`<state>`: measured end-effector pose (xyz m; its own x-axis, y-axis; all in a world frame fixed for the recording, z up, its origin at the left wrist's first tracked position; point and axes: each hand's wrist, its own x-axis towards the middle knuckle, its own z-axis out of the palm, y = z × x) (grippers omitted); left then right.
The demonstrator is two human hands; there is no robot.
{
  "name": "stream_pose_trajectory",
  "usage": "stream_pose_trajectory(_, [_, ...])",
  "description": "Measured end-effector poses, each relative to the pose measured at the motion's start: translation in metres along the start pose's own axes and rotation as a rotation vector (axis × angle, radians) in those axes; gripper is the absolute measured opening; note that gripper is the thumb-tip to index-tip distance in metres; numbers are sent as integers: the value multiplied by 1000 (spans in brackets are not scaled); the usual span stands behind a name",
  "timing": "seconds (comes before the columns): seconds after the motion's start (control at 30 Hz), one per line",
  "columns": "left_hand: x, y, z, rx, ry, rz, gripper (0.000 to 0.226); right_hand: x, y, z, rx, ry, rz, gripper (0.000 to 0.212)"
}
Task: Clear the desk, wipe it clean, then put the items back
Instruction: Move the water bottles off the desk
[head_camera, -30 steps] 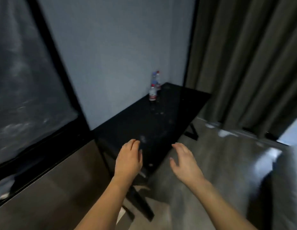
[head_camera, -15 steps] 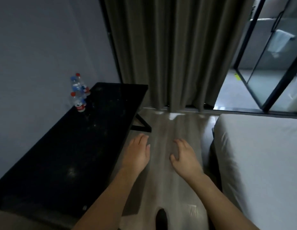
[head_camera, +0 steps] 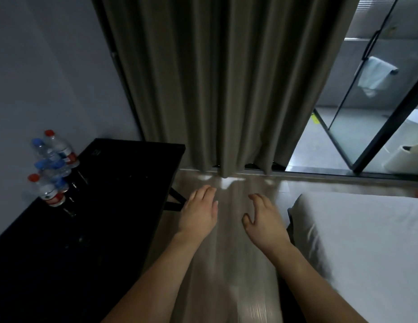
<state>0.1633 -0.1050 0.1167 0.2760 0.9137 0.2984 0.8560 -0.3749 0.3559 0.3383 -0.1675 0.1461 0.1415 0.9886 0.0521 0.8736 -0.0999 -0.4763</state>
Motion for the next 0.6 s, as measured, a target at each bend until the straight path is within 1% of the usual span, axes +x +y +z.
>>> stream_pose_trajectory(0.1, [49, -14, 27, 9, -6, -3, 39, 55, 13, 13, -11, -35, 3, 57])
stream_pose_trajectory(0.2, [98, -33, 48, 14, 21, -47, 38, 116, 21, 21, -2, -69, -8, 57])
stream_pose_trajectory(0.3, [150, -49, 48, 49, 24, -61, 46, 185, 19, 21, 28, -89, -30, 58])
stream_pose_trajectory(0.4, [200, -72, 41, 63, 32, -130, 44, 253, 5, 24, 36, -103, -108, 57])
stream_pose_trajectory(0.47, [224, -92, 37, 48, 69, -196, 43, 295, -12, 32, 41, -124, -157, 56])
stream_pose_trajectory(0.6, [256, -143, 39, 21, 63, -312, 43, 359, -51, 62, 27, -217, -267, 55])
